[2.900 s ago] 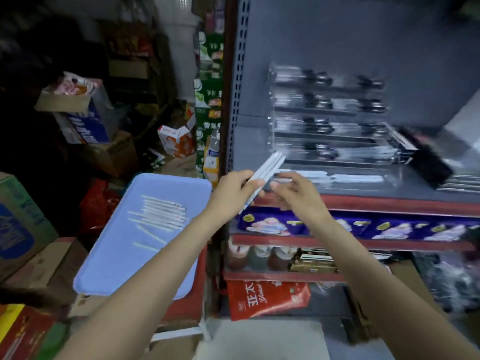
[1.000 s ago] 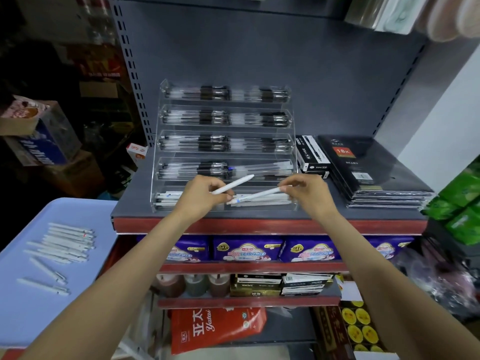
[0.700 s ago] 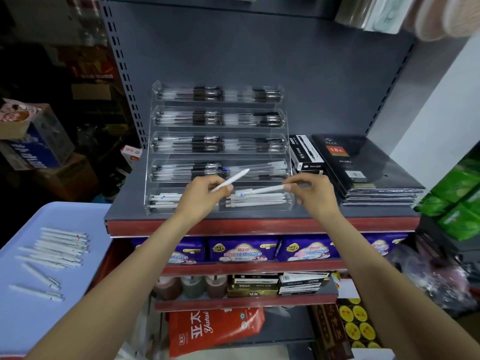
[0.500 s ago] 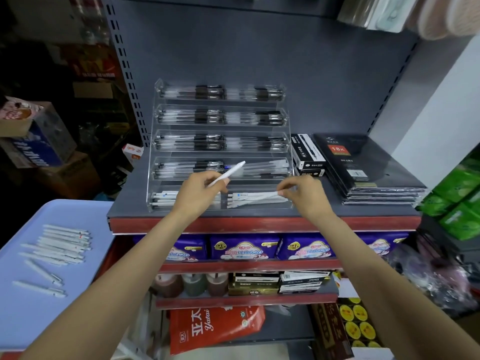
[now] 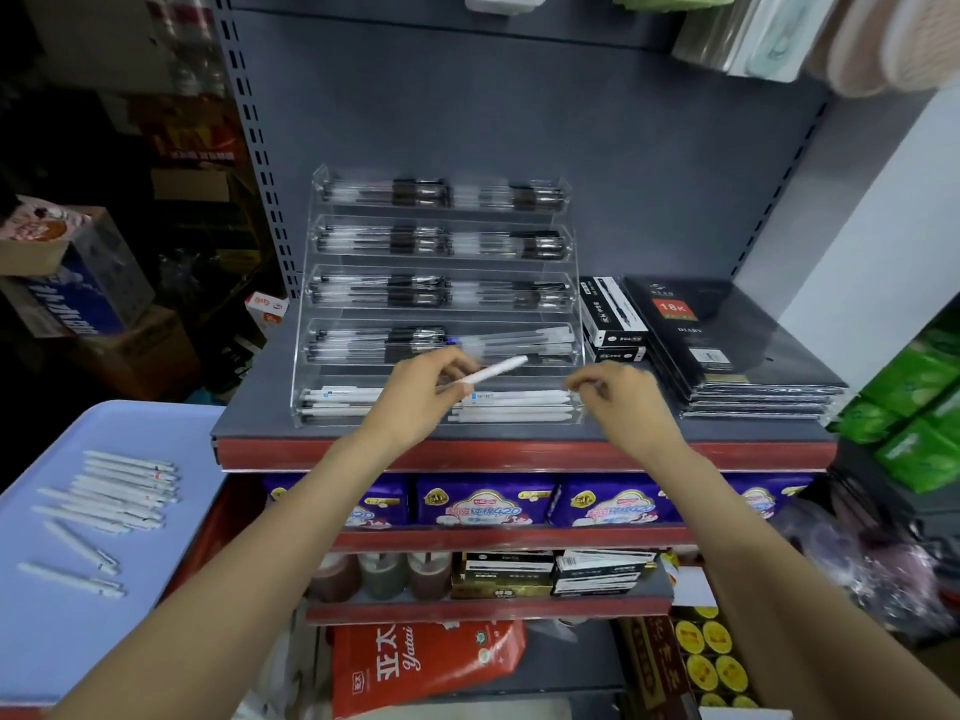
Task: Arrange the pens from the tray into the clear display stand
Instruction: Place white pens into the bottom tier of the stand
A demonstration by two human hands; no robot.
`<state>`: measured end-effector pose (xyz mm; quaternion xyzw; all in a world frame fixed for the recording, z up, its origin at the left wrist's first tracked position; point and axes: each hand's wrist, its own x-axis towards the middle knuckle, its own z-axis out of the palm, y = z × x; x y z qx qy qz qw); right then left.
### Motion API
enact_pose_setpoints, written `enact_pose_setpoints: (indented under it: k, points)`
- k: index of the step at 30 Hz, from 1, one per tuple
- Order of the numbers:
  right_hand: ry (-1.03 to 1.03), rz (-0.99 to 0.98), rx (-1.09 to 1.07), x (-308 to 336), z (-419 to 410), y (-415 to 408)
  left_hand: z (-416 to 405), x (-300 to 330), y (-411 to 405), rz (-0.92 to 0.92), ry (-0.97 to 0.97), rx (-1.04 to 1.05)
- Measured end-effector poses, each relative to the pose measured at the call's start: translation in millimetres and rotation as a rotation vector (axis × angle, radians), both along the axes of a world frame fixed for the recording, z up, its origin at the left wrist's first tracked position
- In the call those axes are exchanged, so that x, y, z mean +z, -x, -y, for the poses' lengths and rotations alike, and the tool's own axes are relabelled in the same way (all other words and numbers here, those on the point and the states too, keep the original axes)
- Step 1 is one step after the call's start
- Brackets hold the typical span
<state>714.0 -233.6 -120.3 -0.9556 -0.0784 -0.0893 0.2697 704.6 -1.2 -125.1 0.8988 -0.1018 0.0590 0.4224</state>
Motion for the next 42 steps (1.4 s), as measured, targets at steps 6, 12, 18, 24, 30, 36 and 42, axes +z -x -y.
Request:
enact_pose_setpoints:
  k: [6,12,18,24,30,36,42]
  points:
    - [-0.268,-0.108,-0.099,-5,15,-1,39,-2,-18,-0.005,-0.284,-0.077]
    - [-0.386,-0.263,-0.040,-16,14,-3,41,-5,-10,0.030,-0.456,-0.071]
    - [-0.385,-0.238,-0.039,-18,13,-3,23,-7,-1,0.008,-0.478,-0.041]
    - [-0.399,-0.220,-0.049,-19,10,-2,33,-8,2,-0.014,-0.462,-0.027]
    - [-0.374,-0.233,-0.063,-16,7,-1,32,0,1,-0.046,-0.402,0.003]
    - [-0.368,-0.247,-0.070,-15,5,2,34,6,6,0.115,-0.659,0.129]
    - [-0.374,-0.249,-0.080,-17,3,5,34,5,4,0.021,-0.792,0.180]
